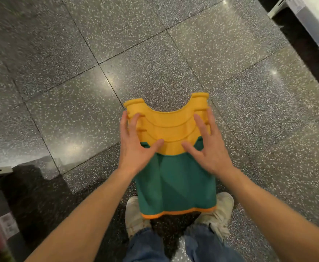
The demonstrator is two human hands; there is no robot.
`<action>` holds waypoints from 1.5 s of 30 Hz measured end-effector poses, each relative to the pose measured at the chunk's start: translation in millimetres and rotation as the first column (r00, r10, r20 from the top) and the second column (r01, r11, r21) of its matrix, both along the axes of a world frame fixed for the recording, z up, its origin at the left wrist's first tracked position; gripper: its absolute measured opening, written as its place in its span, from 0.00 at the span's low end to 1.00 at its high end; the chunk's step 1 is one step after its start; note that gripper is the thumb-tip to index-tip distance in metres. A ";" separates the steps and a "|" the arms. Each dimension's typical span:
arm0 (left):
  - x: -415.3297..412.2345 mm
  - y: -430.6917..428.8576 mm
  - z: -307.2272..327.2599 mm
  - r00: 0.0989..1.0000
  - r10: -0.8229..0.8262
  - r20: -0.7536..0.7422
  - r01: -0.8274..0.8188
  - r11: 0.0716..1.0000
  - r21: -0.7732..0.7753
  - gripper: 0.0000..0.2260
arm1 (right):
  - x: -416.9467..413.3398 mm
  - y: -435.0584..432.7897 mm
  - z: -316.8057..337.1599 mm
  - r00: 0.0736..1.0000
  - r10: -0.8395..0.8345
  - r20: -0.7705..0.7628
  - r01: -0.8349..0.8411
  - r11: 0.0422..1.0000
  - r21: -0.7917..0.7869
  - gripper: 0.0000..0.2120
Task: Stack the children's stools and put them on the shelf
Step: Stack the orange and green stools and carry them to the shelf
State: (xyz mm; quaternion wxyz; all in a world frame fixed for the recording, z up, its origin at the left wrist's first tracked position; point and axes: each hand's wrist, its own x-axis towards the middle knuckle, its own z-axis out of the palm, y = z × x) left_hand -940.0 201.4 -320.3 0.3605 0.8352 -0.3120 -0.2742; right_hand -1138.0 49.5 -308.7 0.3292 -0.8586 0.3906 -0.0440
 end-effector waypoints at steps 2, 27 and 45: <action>8.1 2.6 -4.6 0.997 -0.066 0.032 0.067 0.998 -0.011 0.53 | 12.3 -12.0 -4.1 1.000 0.008 0.009 -0.008 1.000 -0.024 0.45; -2.4 -27.7 2.0 0.999 -0.038 -0.005 0.037 0.988 -0.150 0.42 | -9.3 0.4 -25.1 0.873 -0.428 0.233 0.410 0.904 0.122 0.42; -118.1 -211.6 182.2 0.955 -0.296 0.008 0.281 0.895 -0.348 0.38 | -151.6 -118.6 169.0 0.670 -0.653 0.354 0.677 0.732 0.070 0.44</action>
